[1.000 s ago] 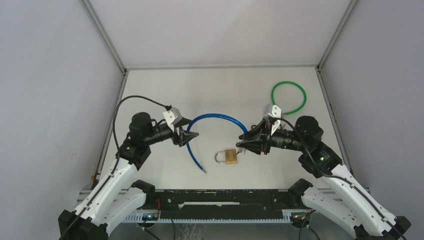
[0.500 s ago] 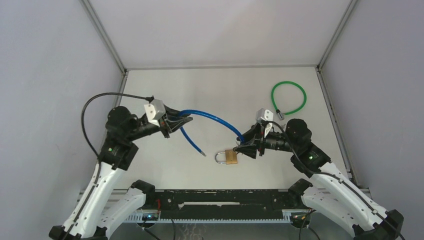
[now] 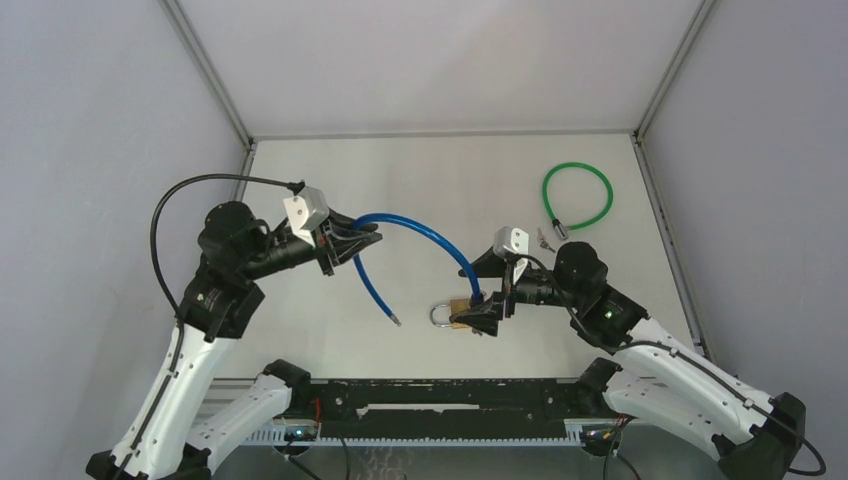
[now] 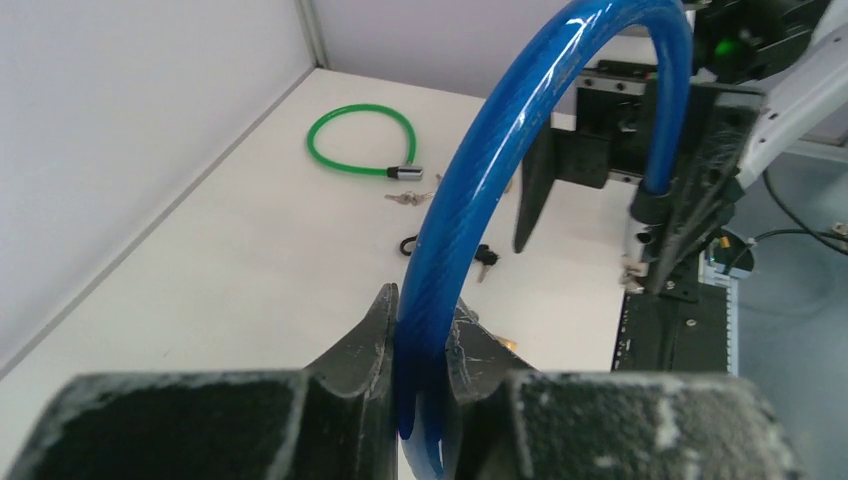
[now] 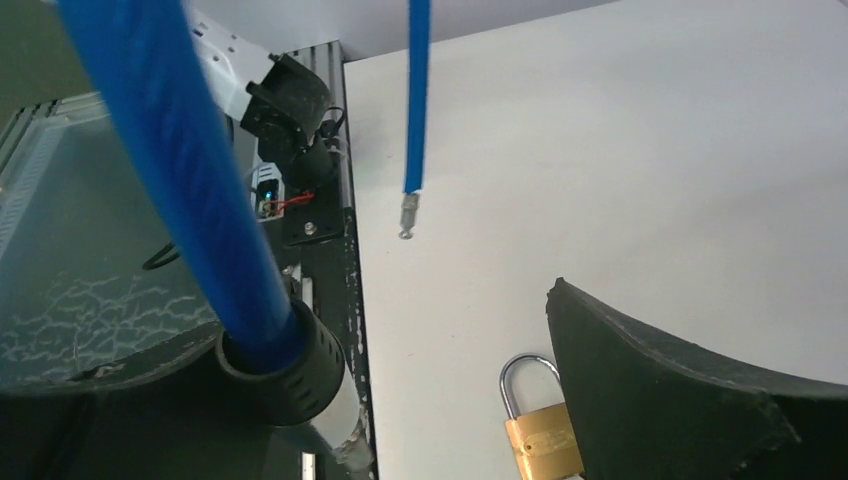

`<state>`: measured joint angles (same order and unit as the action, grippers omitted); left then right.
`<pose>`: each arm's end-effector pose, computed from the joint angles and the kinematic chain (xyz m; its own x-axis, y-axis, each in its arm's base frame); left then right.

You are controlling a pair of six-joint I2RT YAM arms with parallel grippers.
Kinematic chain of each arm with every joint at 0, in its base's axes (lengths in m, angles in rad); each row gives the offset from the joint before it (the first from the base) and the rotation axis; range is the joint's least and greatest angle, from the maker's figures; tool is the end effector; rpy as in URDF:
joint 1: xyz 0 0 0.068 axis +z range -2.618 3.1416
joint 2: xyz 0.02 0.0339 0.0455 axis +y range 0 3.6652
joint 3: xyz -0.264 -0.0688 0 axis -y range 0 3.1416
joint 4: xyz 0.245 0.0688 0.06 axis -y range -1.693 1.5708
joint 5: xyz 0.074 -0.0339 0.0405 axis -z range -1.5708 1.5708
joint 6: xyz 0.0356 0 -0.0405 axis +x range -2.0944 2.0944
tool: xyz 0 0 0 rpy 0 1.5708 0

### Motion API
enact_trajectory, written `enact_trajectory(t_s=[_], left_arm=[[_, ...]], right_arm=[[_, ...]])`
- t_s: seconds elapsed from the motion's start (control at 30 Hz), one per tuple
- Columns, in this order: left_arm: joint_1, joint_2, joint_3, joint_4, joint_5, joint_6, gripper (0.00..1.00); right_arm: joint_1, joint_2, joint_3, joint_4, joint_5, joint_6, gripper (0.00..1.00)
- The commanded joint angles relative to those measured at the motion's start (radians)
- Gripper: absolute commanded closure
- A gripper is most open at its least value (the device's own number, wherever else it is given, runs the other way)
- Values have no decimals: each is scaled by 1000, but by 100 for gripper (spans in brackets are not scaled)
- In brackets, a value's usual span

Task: Lock with the key
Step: Lock the lock.

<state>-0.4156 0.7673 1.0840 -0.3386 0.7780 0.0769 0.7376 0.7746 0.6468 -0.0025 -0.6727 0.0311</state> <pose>0.1211 -0.0808 0.4279 0.0514 0.0371 -0.9980 0.9283 0.3666 0.0615 0.1205 0.1395 0.3132 -0.1267 -0.0823 -0.9885 -0.9798 0.1660 0.1118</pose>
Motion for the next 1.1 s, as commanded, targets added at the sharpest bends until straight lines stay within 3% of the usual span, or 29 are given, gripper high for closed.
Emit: enact_trajectory(t_s=[0.0,0.33,0.57,0.7,0.87,0.93,1.03,1.07], left_arm=[[-10,8,122,-55,-102,74,100],[-23,11,125,-89,-133,104,100],[-27,19,135,-99,-138,112,100],[-29,16,136,-100,-137,111,100],[-31,14,134,-100,-138,115,100],[-31,12,133,-102,-138,116,100],[-32,10,129,-101,-130,105,100],[-32,8,125,-100,-125,92,100]], right_arm=[[29,-44,48,-25,68,-71,1],[43,-140,59,-91,171,-7,17],[54,-73,161,-170,142,-12,17],[46,-44,192,-214,101,-16,33],[23,-32,197,-262,86,-6,38],[18,-36,197,-266,93,8,50],[11,-29,197,-249,110,39,96],[11,-27,197,-239,116,51,100]])
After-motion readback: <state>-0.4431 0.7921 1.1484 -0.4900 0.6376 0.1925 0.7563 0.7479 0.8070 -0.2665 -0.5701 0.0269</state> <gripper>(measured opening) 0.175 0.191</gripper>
